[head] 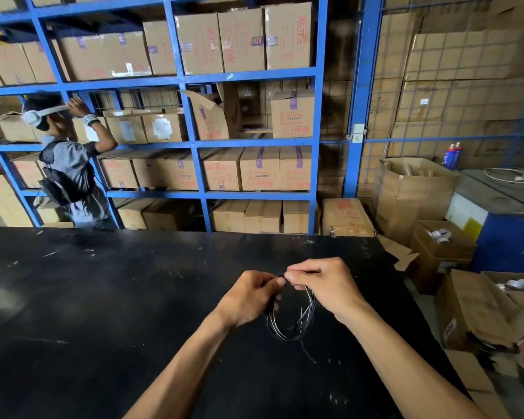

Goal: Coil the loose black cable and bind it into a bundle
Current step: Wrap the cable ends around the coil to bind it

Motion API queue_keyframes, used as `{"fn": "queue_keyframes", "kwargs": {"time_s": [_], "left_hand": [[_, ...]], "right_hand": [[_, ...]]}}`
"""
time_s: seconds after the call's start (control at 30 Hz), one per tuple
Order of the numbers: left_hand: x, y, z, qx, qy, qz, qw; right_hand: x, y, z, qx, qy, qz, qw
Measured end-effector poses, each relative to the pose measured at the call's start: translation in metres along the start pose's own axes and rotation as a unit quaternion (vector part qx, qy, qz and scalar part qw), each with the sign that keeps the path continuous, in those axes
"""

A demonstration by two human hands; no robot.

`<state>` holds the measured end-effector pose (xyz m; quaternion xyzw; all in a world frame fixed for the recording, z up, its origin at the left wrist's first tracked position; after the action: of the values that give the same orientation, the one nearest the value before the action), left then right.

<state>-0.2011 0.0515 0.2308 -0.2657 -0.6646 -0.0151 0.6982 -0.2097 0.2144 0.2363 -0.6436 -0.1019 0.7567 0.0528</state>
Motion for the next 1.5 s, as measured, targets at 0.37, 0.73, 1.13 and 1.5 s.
{"fn": "queue_keyframes", "kwargs": {"time_s": [0.37, 0.73, 1.13, 1.5], "left_hand": [[0.004, -0.007, 0.004, 0.070, 0.043, -0.049, 0.995], [-0.004, -0.007, 0.004, 0.065, -0.010, -0.029, 0.997], [-0.015, 0.003, 0.009, 0.052, 0.005, 0.006, 0.999], [0.007, 0.003, 0.000, 0.076, 0.051, 0.060, 0.994]], "right_hand": [[0.068, -0.013, -0.026, -0.073, 0.393, 0.014, 0.916], [0.050, -0.008, -0.008, -0.008, 0.203, 0.212, 0.956], [0.003, -0.003, -0.021, -0.066, -0.094, -0.105, 0.988], [-0.016, 0.010, -0.031, 0.042, -0.152, -0.200, 0.967]]}}
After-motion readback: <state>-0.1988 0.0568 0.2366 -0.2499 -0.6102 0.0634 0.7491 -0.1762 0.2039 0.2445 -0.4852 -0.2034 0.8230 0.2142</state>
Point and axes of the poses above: each hand's wrist, its own z-axis towards the middle knuckle, its own y-axis out of the palm, x = y × z, the point moved 7 cm from there along z, towards the middle knuckle, and after that the axes turned 7 degrees about -x, right-handed, at the moved point
